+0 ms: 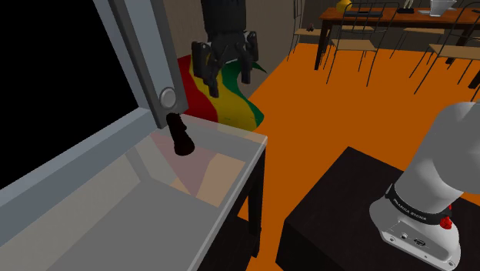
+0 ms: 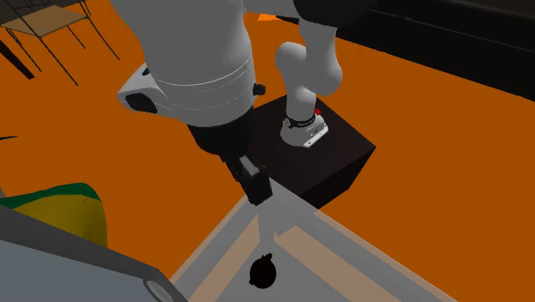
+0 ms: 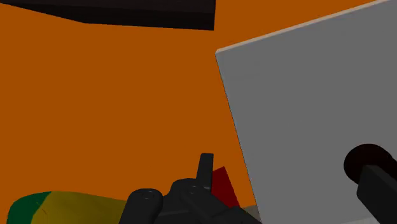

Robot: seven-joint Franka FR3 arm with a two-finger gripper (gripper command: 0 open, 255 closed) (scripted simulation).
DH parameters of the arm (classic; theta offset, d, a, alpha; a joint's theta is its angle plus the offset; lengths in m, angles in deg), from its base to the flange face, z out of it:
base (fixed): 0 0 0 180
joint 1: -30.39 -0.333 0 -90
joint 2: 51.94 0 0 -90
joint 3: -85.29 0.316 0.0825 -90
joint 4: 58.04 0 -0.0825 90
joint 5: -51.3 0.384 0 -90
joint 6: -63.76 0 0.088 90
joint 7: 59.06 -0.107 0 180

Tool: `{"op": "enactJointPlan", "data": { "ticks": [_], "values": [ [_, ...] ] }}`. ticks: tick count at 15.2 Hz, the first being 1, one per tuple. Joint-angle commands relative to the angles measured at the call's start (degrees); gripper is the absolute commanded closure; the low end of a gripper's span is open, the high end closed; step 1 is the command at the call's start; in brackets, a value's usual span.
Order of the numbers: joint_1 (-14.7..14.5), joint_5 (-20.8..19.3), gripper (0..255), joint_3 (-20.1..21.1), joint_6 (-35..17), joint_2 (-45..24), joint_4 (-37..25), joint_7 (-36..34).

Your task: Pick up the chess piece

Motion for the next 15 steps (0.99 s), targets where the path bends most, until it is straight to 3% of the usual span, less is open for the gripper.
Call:
{"op": "enactJointPlan", "data": {
  "ticks": [1, 9, 15],
  "values": [
    [-0.9, -1.6, 0, 1.8, 0.0, -4.4, -4.1, -2.2],
    [-8.1, -10.5, 0, 6.8, 3.4, -22.7, -23.5, -10.5],
    [-7.5, -9.9, 0, 6.5, -1.6, -21.7, -17.5, -10.0]
  ]
}}
